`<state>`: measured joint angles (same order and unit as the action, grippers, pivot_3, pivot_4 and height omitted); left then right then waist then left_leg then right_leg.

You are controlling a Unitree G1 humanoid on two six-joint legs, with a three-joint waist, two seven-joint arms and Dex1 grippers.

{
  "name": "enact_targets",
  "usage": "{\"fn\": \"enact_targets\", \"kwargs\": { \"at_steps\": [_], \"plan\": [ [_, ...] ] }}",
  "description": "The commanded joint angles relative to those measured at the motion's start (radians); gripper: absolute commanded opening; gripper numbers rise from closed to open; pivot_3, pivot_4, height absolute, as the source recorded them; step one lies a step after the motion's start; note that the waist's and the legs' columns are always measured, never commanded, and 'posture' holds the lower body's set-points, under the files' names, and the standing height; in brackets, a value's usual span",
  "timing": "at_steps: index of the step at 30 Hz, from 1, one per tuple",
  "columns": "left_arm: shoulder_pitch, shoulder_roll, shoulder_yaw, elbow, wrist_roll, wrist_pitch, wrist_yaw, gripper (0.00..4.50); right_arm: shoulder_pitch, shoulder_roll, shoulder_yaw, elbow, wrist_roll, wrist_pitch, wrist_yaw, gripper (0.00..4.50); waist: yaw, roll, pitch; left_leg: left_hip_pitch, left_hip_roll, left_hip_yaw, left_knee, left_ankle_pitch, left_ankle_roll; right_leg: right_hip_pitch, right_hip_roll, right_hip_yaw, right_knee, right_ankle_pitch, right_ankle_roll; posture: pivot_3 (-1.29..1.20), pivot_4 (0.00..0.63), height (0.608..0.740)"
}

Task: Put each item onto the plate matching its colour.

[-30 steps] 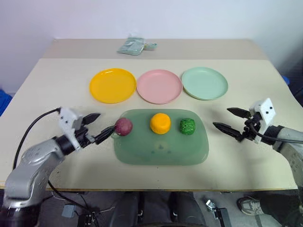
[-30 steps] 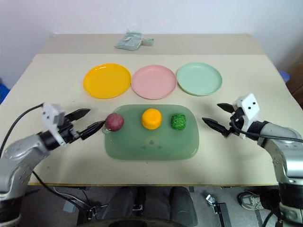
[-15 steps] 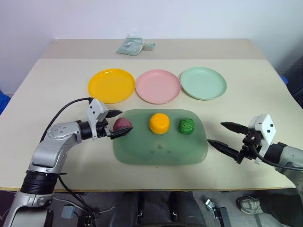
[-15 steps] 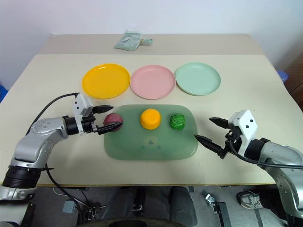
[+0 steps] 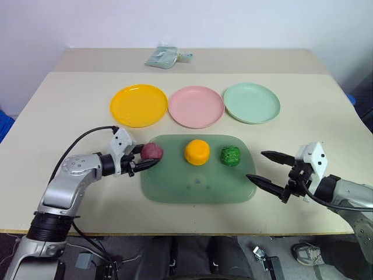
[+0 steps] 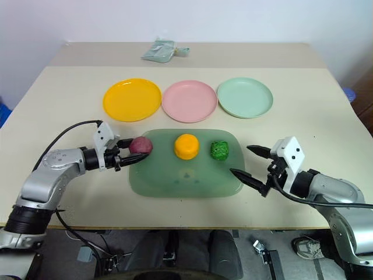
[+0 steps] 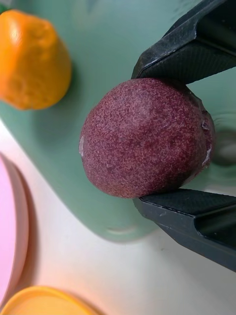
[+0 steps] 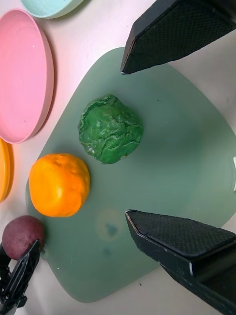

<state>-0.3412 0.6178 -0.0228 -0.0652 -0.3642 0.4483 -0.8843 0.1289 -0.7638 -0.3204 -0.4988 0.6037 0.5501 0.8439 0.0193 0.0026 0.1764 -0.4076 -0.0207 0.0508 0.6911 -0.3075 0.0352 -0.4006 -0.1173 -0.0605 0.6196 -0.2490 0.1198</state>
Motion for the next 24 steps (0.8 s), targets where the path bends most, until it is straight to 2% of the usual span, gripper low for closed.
{"fn": "enact_targets", "kwargs": {
  "at_steps": [1, 4, 6, 9, 12, 13, 15, 17, 18, 22, 24],
  "plan": [
    [-0.122, -0.043, 0.018, 0.053, 0.040, -0.065, 0.068, 2.33, -0.008, -0.003, -0.010, -0.001, -0.001, -0.034, 0.014, 4.50, 0.008, -0.001, 0.000, 0.000, 0.000, -0.001, 0.003, 0.000, 0.000, 0.000, 0.000, -0.001, 0.001, 0.000, 0.000, 0.00, 0.150, 0.740],
    [-0.411, -0.200, -0.043, 0.346, 0.145, -0.096, 0.213, 2.33, -0.024, 0.012, 0.023, 0.018, -0.020, -0.057, 0.013, 4.50, 0.030, -0.002, 0.001, 0.000, 0.000, -0.001, 0.008, -0.001, 0.002, 0.002, 0.001, -0.001, 0.005, 0.000, 0.000, 0.00, 0.150, 0.740],
    [-0.568, -0.298, -0.081, 0.558, 0.204, -0.155, 0.242, 2.33, -0.036, 0.024, 0.047, 0.027, -0.034, -0.073, 0.004, 4.50, 0.038, -0.005, 0.001, -0.001, -0.002, -0.003, 0.009, 0.000, 0.004, 0.004, 0.001, -0.002, 0.005, 0.001, 0.002, 0.00, 0.150, 0.740],
    [-0.749, -0.397, -0.101, 0.894, 0.284, -0.268, 0.307, 2.33, -0.048, 0.045, 0.064, 0.023, -0.045, -0.084, -0.017, 4.50, 0.040, -0.005, 0.001, -0.001, -0.004, -0.001, 0.010, -0.002, 0.007, 0.005, 0.000, 0.000, 0.005, 0.001, 0.004, 0.00, 0.150, 0.740],
    [-0.865, -0.460, -0.063, 1.108, 0.284, -0.333, 0.339, 2.33, -0.031, 0.059, 0.063, -0.006, -0.045, -0.085, -0.040, 4.50, 0.017, -0.006, 0.001, -0.002, -0.005, 0.001, 0.008, -0.004, 0.010, 0.003, -0.001, 0.000, 0.001, 0.000, 0.007, 0.00, 0.150, 0.740],
    [-0.885, -0.471, -0.061, 1.151, 0.288, -0.352, 0.334, 2.33, -0.023, 0.062, 0.061, -0.014, -0.046, -0.086, -0.048, 4.50, 0.014, -0.006, 0.001, -0.003, -0.004, 0.001, 0.007, -0.004, 0.010, 0.003, -0.001, 0.000, 0.001, 0.000, 0.007, 0.00, 0.150, 0.740],
    [-0.909, -0.485, -0.055, 1.212, 0.295, -0.376, 0.321, 3.32, -0.007, 0.068, 0.056, -0.026, -0.049, -0.088, -0.065, 4.50, 0.009, -0.006, 0.001, -0.003, -0.004, 0.001, 0.006, -0.004, 0.010, 0.001, -0.001, 0.000, -0.001, 0.000, 0.007, 0.00, 0.150, 0.740],
    [-0.919, -0.490, -0.046, 1.241, 0.299, -0.393, 0.312, 4.15, 0.002, 0.072, 0.055, -0.038, -0.050, -0.088, -0.078, 4.50, 0.008, -0.006, 0.001, -0.003, -0.003, 0.001, 0.007, -0.003, 0.009, 0.001, -0.001, 0.000, -0.001, 0.000, 0.007, 0.00, 0.150, 0.740],
    [-0.918, -0.486, -0.034, 1.236, 0.290, -0.410, 0.297, 4.41, 0.002, 0.073, 0.054, -0.045, -0.048, -0.084, -0.088, 4.50, 0.009, -0.006, 0.001, -0.003, -0.003, 0.001, 0.007, -0.003, 0.009, 0.001, -0.001, 0.000, -0.001, 0.000, 0.007, 0.00, 0.150, 0.740],
    [-0.908, -0.457, 0.034, 1.195, 0.245, -0.428, 0.276, 4.41, 0.003, 0.071, 0.049, -0.062, -0.038, -0.072, -0.109, 4.50, 0.012, -0.006, 0.001, -0.003, -0.003, 0.001, 0.009, -0.003, 0.008, 0.002, -0.001, 0.000, -0.001, 0.001, 0.009, 0.00, 0.150, 0.740],
    [-0.844, -0.418, 0.043, 1.069, 0.215, -0.435, 0.164, 4.41, 0.003, 0.061, 0.036, -0.064, -0.029, -0.065, -0.109, 4.50, 0.015, -0.006, 0.001, -0.003, -0.003, 0.001, 0.009, -0.003, 0.008, 0.002, -0.001, 0.000, -0.001, 0.001, 0.009, 0.00, 0.150, 0.740]
  ]
}}
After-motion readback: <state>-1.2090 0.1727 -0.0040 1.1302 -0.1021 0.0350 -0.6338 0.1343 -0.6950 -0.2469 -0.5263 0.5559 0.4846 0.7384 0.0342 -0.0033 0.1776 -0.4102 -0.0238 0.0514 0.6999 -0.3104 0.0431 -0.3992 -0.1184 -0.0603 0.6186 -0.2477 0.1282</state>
